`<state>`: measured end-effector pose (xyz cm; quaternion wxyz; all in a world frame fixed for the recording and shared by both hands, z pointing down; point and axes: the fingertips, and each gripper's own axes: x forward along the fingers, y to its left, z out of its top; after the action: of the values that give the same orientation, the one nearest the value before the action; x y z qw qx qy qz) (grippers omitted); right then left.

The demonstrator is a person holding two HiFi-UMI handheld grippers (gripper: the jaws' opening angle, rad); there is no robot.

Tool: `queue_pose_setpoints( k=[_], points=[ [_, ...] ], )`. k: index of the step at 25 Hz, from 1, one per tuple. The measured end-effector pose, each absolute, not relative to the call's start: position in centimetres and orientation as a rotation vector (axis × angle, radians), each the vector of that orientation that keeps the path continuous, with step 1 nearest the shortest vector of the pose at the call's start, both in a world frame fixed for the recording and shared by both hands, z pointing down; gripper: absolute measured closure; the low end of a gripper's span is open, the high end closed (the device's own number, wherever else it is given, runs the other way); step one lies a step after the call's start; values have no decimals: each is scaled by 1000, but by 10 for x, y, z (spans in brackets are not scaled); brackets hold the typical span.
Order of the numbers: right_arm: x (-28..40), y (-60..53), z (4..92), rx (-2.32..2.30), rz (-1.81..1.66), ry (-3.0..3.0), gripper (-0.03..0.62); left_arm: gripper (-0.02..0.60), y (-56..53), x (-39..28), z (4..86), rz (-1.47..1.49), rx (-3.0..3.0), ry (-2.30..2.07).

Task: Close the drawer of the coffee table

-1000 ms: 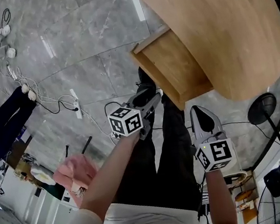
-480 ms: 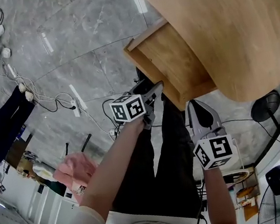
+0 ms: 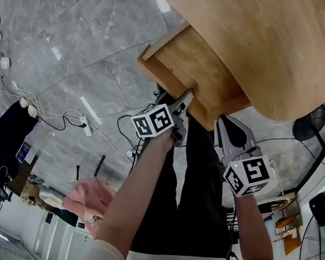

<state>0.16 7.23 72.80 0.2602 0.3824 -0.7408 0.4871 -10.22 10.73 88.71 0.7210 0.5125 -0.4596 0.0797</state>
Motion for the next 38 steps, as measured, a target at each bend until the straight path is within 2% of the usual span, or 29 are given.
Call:
queue_pose_setpoints(
  k=[13,19,27,32,38],
  points=[
    [10,73,744,1056,1363,-2000,583,206,104,-99,896,145,1073,-1047],
    [15,77,742,1059,1381,-2005,583,179,99,-96,893,107,1026,-1054],
    [20,76,737,1077,1388,-2034,583,178,95,-97,878,52,1018,-1078],
    [28,74,729,1091,1395,-2044,583,142,90,-92,870,32,1004,-1074],
    [35,66,721,1113,1399,-2054,583,138,75,-76,854,23,1040,-1025]
  ],
)
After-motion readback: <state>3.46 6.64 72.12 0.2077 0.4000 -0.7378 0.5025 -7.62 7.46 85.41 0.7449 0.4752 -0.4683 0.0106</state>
